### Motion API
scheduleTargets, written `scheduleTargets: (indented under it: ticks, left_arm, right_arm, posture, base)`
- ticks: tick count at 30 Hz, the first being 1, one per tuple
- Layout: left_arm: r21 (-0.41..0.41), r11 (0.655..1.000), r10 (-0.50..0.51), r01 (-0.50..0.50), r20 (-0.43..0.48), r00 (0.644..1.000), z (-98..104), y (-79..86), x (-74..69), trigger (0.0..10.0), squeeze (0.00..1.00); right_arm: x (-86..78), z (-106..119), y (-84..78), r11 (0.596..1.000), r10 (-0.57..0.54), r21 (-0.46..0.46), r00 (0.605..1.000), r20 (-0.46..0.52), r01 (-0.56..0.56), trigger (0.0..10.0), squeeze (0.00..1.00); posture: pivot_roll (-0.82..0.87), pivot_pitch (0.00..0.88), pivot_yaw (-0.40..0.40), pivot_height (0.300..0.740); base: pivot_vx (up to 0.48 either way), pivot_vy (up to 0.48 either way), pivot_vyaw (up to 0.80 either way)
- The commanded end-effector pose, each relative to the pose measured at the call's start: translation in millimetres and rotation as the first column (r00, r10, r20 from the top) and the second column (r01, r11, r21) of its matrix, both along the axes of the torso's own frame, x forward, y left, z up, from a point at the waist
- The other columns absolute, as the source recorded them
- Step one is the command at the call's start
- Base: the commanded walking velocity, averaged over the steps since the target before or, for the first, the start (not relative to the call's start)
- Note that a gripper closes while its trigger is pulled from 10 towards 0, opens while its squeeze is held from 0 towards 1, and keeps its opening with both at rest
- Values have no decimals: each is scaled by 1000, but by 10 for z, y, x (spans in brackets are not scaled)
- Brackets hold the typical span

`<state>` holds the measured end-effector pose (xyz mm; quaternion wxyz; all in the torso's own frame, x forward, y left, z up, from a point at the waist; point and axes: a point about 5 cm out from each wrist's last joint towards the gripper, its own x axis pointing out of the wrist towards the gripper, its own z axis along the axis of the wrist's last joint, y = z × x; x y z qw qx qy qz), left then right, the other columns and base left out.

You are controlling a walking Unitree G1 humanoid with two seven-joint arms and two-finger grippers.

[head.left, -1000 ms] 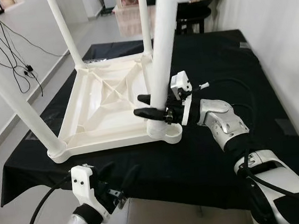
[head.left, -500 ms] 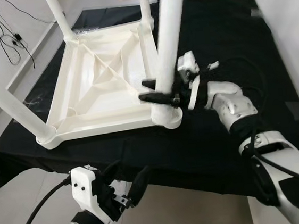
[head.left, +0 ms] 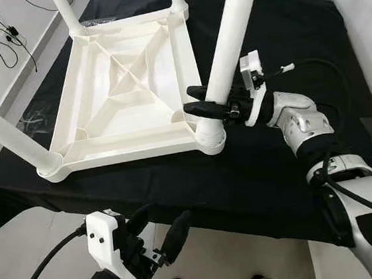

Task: Building children table

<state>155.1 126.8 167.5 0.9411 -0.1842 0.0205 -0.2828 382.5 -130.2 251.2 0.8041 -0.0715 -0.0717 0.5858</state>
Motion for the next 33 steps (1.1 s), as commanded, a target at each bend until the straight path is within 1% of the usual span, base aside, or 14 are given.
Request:
scheduleTargets:
  ticks: [1,9,11,15,16,17,18,19,23,25,26,28,32,33]
  left_arm:
    - [14,1000,-2,2,-29,1000,-13,14,-33,10000,0]
    - [8,1000,-1,2,-37,999,-4,14,-37,10000,0]
    - [3,1000,-1,2,-39,999,4,9,-39,10000,0]
    - [1,1000,-1,1,-41,999,9,6,-40,10000,0]
    - [-2,1000,-1,0,-42,999,15,6,-42,10000,0]
    - [-3,1000,0,0,-43,999,16,6,-42,10000,0]
    - [-3,1000,0,0,-43,999,16,6,-42,10000,0]
    - [-4,1000,0,0,-43,999,17,6,-43,10000,0]
    - [-4,1000,0,0,-42,999,22,9,-32,10000,0]
    - [-4,1000,0,0,-42,999,22,9,-32,10000,0]
    - [-5,1000,1,-1,-41,999,24,9,-26,10000,0]
    - [-5,1000,1,-1,-41,999,25,9,-20,10000,0]
    - [-7,1000,3,-3,-40,999,29,11,-12,10000,0]
    - [-7,1000,4,-5,-39,999,31,10,-9,10000,0]
  right_arm:
    - [1,-276,79,990,-35,-136,998,-44,28,10000,0]
    - [-30,-304,124,980,17,-198,999,-35,-24,10000,0]
    - [-50,-321,129,966,53,-252,998,-27,-58,10000,0]
    - [-81,-334,139,950,105,-295,994,-18,-105,10000,0]
    - [-151,-328,180,917,218,-336,976,-24,-213,10000,0]
    - [-185,-328,200,898,268,-354,963,-30,-261,10000,0]
    - [-185,-328,200,898,268,-354,963,-30,-261,10000,0]
    - [-222,-329,220,878,315,-367,948,-40,-307,10000,0]
    - [-307,-328,276,832,409,-376,909,-80,-407,10000,0]
    - [-307,-328,276,832,409,-376,909,-80,-407,10000,0]
    - [-337,-340,293,816,432,-382,897,-96,-433,10000,0]
    - [-363,-349,311,805,449,-382,887,-106,-453,10000,0]
    - [-369,-349,344,805,454,-370,883,-116,-463,10000,0]
    - [-343,-341,381,833,428,-335,896,-116,-441,10000,0]
  posture:
    - [131,294,89,740]
    - [126,291,86,740]
    - [126,290,83,740]
    - [126,290,83,740]
    - [126,289,82,740]
    - [126,289,82,740]
    - [126,289,82,740]
    - [126,289,82,740]
    - [123,288,79,740]
    - [123,288,79,740]
    - [123,289,78,740]
    - [122,288,76,740]
    - [119,289,74,740]
    - [116,288,70,740]
  base:
    - [0,0,0]
    - [0,0,0]
    - [0,0,0]
    - [0,0,0]
    - [0,0,0]
    - [0,0,0]
    - [0,0,0]
    - [0,0,0]
    - [0,0,0]
    - [0,0,0]
    - [0,0,0]
    - [0,0,0]
    - [0,0,0]
    - [0,0,0]
